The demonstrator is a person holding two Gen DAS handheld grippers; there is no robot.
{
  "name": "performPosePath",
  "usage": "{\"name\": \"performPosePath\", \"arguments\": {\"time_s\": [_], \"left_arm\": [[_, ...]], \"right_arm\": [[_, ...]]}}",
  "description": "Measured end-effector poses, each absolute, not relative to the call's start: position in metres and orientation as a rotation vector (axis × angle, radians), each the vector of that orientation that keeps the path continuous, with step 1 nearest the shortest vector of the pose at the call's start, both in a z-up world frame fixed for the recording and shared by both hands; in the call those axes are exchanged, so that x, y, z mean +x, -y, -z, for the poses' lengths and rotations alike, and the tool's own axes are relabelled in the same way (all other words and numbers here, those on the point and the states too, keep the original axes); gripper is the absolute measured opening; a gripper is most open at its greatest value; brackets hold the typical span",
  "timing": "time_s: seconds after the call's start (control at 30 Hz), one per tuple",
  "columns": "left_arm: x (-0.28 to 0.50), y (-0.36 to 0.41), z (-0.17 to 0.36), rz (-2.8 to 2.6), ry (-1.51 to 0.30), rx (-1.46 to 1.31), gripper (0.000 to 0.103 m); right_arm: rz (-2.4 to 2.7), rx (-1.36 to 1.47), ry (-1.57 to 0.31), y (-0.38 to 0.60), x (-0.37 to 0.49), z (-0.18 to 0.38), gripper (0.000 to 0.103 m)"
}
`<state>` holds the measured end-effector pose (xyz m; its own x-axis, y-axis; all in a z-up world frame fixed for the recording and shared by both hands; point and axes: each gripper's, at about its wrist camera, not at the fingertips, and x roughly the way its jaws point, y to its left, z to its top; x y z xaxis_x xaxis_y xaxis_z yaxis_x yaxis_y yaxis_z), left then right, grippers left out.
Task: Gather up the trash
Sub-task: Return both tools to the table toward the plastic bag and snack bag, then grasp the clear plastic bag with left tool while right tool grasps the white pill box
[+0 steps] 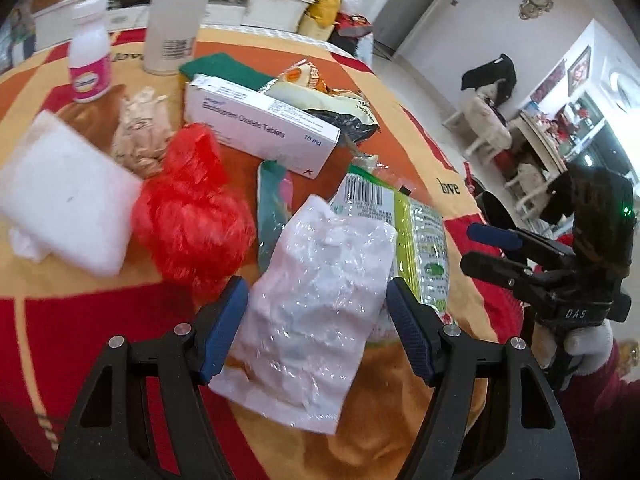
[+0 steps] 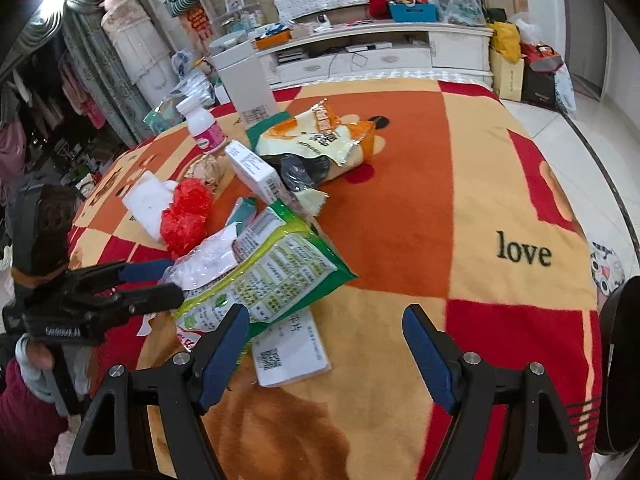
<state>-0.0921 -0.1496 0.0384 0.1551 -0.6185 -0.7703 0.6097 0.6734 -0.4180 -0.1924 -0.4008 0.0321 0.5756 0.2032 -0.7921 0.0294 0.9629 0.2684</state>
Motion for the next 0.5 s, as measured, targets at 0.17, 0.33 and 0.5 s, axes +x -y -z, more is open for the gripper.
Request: {"name": "performPosePath", "arguments": {"time_s": [0.17,0.33,0.5], "left_arm": [[-0.092,0.163,-0.026,0.901,-1.156,0.021,0.071],[-0.105,0.159,-0.029,0.829,-1.137,0.102,0.048],[-0.113,0.125,-0.046,0.769,-1.126,0.005,0.043]], "right_arm": [[-0.097,0.275,-0.966,0.402,-0.190,-0.029,0.077],[-0.110,0.276,-0.969,0.399,-0.186,-0.028,0.077],[-0.129,0.282,-0.970,0.393,-0.184,-0.029,0.077]]}}
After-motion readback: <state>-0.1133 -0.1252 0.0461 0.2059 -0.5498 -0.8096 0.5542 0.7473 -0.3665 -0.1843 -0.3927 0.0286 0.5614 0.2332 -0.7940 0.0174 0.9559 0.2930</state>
